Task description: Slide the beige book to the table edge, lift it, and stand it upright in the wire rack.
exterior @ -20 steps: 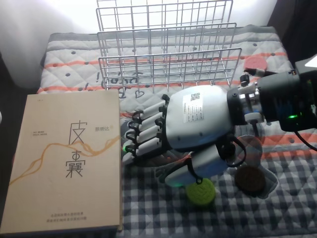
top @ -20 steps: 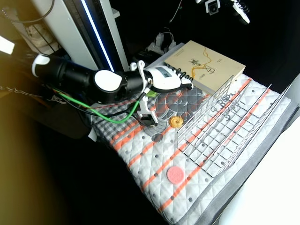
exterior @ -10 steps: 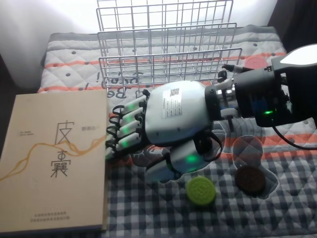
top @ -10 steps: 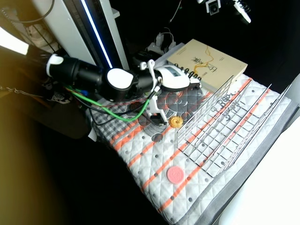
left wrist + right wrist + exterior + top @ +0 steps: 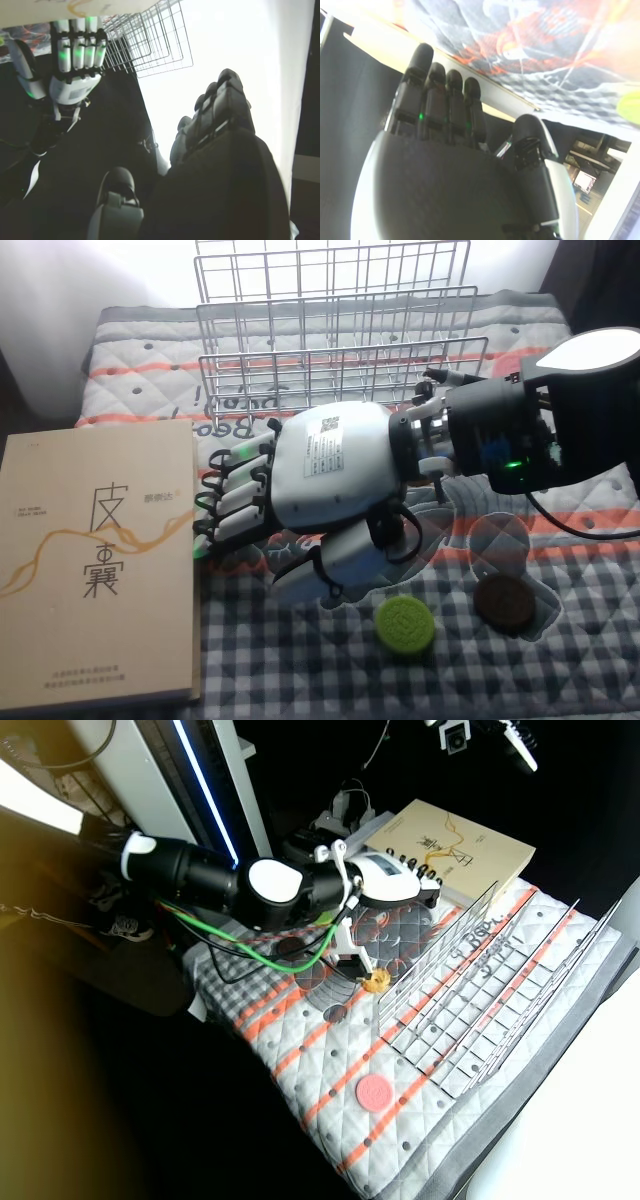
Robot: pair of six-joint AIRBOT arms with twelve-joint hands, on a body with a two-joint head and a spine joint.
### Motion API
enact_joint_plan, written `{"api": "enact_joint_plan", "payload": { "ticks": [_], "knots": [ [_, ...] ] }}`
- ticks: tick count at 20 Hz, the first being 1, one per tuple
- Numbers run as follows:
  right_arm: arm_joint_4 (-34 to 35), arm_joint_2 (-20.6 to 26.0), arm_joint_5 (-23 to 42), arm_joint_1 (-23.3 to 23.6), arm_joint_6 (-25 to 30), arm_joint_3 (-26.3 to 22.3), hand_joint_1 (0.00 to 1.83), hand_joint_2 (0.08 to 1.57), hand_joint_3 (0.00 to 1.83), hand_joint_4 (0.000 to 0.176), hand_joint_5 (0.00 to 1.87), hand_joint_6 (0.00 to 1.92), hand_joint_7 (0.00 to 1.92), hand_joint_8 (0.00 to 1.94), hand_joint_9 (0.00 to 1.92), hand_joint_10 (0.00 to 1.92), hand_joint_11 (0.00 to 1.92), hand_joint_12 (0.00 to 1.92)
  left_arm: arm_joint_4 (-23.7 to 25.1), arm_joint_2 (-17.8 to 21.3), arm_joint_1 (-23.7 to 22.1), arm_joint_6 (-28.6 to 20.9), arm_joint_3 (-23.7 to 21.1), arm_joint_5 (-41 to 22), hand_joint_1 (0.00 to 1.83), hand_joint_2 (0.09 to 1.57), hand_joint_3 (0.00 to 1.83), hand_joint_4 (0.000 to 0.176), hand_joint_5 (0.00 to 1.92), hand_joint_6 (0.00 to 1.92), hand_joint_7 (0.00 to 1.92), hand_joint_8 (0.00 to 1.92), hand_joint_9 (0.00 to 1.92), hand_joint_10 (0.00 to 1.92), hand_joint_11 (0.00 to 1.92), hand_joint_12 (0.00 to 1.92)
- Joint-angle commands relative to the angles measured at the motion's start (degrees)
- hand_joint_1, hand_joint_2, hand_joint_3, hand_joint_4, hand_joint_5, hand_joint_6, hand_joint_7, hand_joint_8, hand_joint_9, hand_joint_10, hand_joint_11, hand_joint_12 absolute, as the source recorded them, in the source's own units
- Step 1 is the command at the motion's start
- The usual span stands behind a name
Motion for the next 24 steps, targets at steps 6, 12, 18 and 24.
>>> {"api": "enact_joint_plan", "payload": {
  "ticks": [6, 12, 18, 24],
  "knots": [
    [3.05, -1.46, 2.28, 1.28, -0.63, 0.58, 0.0, 1.46, 0.01, 0.0, 0.29, 0.01, 0.28, 0.01, 0.26, 0.01, 0.17, 0.75, -0.92, -0.16, -0.27, -0.47, 0.68, -7.19, 0.0, 1.09, 0.01, 0.176, 0.0, 0.0, 0.0, 0.0, 0.0, 0.0, 0.0, 0.0],
    [2.97, -2.7, 2.28, 1.52, -1.09, 1.54, 0.0, 1.45, 0.0, 0.0, 0.28, 0.0, 0.27, 0.0, 0.25, 0.0, 0.24, 0.66, -0.91, -0.38, -0.29, -0.75, 0.89, -7.19, 0.0, 1.11, 0.01, 0.176, 0.0, 0.0, 0.0, 0.0, 0.0, 0.0, 0.0, 0.0],
    [2.53, -3.63, 2.28, 1.87, -1.29, 2.04, 0.0, 1.45, 0.0, 0.0, 0.28, 0.0, 0.27, 0.0, 0.25, 0.0, 0.28, 0.6, -0.89, -0.54, -0.3, -0.85, 0.96, -7.18, 0.0, 1.1, 0.01, 0.176, 0.0, 0.0, 0.0, 0.0, 0.0, 0.0, 0.0, 0.0],
    [2.53, -3.85, 1.97, 1.94, -1.29, 2.34, 0.0, 1.47, 0.0, 0.0, 0.3, 0.01, 0.29, 0.02, 0.27, 0.01, 0.2, 0.65, -0.88, -0.68, -0.3, -1.13, 1.0, -7.15, 0.0, 1.1, 0.0, 0.176, 0.0, 0.0, 0.0, 0.0, 0.0, 0.0, 0.0, 0.0]
  ]
}}
